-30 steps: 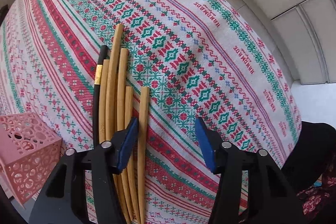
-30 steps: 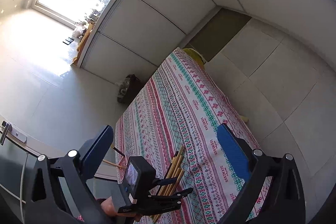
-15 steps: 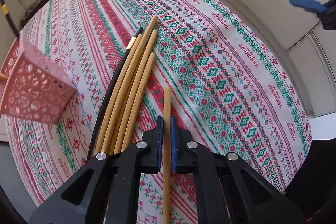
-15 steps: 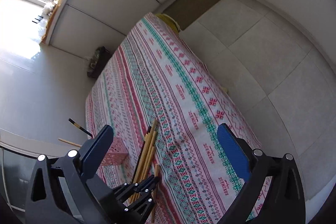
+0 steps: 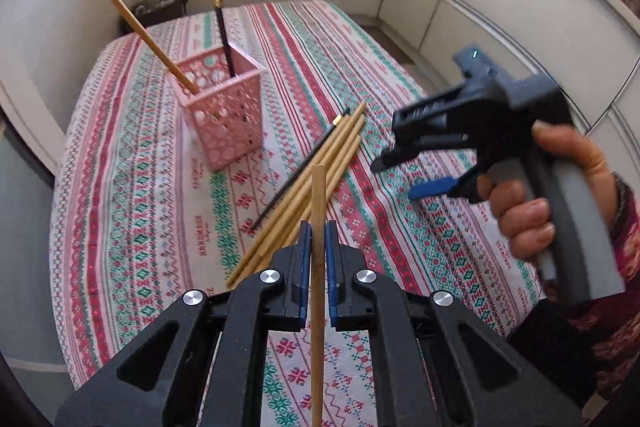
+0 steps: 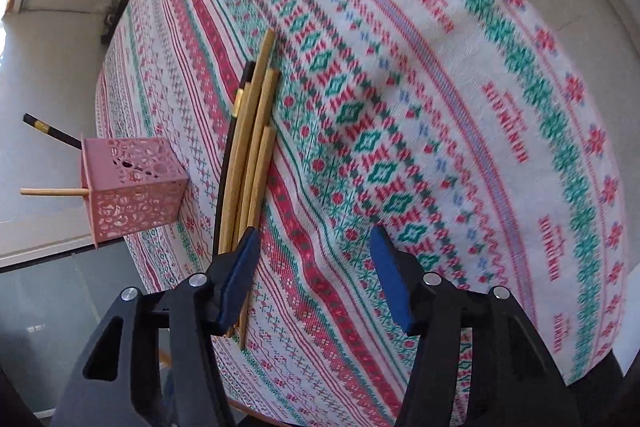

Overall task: Organize utensils
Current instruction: 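Grasp a tan chopstick with the right tool while the left tool holds its chopstick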

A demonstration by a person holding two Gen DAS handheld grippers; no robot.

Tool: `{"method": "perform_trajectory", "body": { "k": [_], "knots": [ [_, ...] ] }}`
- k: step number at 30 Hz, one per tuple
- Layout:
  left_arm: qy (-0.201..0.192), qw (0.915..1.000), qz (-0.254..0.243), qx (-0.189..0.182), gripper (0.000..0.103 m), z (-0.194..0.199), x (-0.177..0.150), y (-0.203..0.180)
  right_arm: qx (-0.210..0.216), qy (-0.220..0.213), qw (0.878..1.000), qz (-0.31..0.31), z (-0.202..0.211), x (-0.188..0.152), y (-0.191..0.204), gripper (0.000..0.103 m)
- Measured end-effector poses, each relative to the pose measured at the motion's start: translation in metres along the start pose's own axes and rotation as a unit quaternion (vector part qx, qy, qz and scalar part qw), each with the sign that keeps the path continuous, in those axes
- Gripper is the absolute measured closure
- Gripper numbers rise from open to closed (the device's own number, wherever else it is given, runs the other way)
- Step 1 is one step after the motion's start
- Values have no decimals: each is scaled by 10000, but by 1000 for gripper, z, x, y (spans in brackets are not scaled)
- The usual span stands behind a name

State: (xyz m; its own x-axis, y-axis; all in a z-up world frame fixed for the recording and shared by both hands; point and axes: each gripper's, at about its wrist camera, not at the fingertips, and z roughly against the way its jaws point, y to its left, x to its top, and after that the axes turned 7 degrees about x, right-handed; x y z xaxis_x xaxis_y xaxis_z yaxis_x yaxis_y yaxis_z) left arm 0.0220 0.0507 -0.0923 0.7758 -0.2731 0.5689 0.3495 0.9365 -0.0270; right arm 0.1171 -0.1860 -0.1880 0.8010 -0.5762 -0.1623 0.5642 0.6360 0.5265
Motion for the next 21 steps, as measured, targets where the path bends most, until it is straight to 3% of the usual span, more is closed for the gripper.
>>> {"method": "perform_trajectory", "body": {
  "k": [2, 6, 10, 15, 19, 21],
  "knots": [
    [-305, 9995, 127, 14, 97, 20, 6, 13, -298, -301, 9991, 60, 0, -2, 11, 46],
    [-761, 9964, 327, -175, 97, 50, 19, 31, -663, -456, 9967, -102, -9, -3, 26, 45],
    [-979, 9936, 459, -339, 97, 63, 33, 37, -964, -510, 9939, -142, -19, -2, 42, 45],
    [-1178, 9904, 610, -388, 97, 78, 39, 49, -1810, -458, 9824, 70, -35, 2, 65, 47],
    [-1322, 9880, 681, -404, 97, 89, 36, 54, -2330, -313, 9705, 538, -41, -2, 74, 77],
    [-1382, 9869, 707, -434, 97, 91, 35, 57, -2207, -101, 9735, 589, -38, -1, 71, 79]
  ]
}}
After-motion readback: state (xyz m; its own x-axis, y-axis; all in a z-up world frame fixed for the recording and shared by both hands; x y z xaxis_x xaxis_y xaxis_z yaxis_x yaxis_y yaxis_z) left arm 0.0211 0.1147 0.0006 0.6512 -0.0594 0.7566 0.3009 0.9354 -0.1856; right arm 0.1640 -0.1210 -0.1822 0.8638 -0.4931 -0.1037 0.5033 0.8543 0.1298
